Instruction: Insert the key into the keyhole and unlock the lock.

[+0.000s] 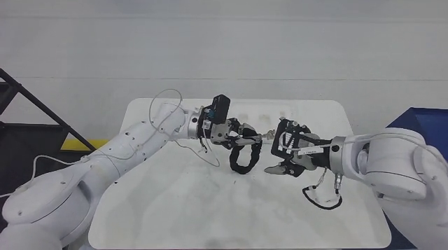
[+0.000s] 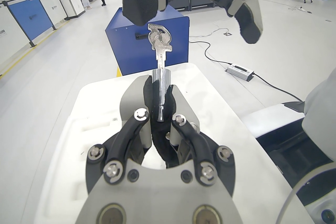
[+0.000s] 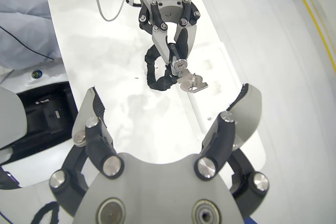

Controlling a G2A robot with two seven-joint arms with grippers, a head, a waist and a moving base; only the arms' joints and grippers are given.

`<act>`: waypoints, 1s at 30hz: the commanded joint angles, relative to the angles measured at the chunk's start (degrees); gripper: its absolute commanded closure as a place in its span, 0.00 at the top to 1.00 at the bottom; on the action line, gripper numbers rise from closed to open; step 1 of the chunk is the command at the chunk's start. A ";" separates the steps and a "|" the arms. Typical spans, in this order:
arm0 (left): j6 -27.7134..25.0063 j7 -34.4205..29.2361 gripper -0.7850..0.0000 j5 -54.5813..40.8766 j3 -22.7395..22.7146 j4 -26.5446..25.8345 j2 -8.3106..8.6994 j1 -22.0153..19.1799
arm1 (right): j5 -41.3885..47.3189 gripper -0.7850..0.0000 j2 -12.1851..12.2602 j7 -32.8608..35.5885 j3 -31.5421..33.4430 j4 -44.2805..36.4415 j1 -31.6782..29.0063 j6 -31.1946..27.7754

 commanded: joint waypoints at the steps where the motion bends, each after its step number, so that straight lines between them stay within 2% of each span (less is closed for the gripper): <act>1: 0.00 0.00 0.00 -0.28 1.31 -0.45 0.50 -0.86 | -1.05 1.00 0.10 -0.64 -0.02 0.20 -0.10 -1.59; 12: 0.00 -1.60 0.00 1.12 1.31 -4.39 2.51 -2.44 | -2.64 1.00 0.15 -2.19 0.06 0.56 -0.74 -1.47; 19: 0.00 -5.66 0.00 -1.18 1.31 -6.69 3.28 -3.17 | -7.72 1.00 0.52 -5.91 -0.14 0.05 -0.46 -10.60; 25: 0.00 -12.01 0.00 -5.99 1.31 -8.06 3.51 -2.75 | -14.98 1.00 0.91 -10.41 -1.56 -0.68 -0.50 -16.33; 27: 0.00 -14.19 0.00 -8.03 1.31 -8.45 3.62 -2.72 | -17.40 0.86 0.95 -12.16 -2.07 -0.78 -0.46 -18.02; 30: 0.00 -17.18 0.00 -10.83 1.31 -9.19 3.85 -2.86 | -21.31 0.52 0.89 -15.07 -2.67 -1.05 -0.34 -19.65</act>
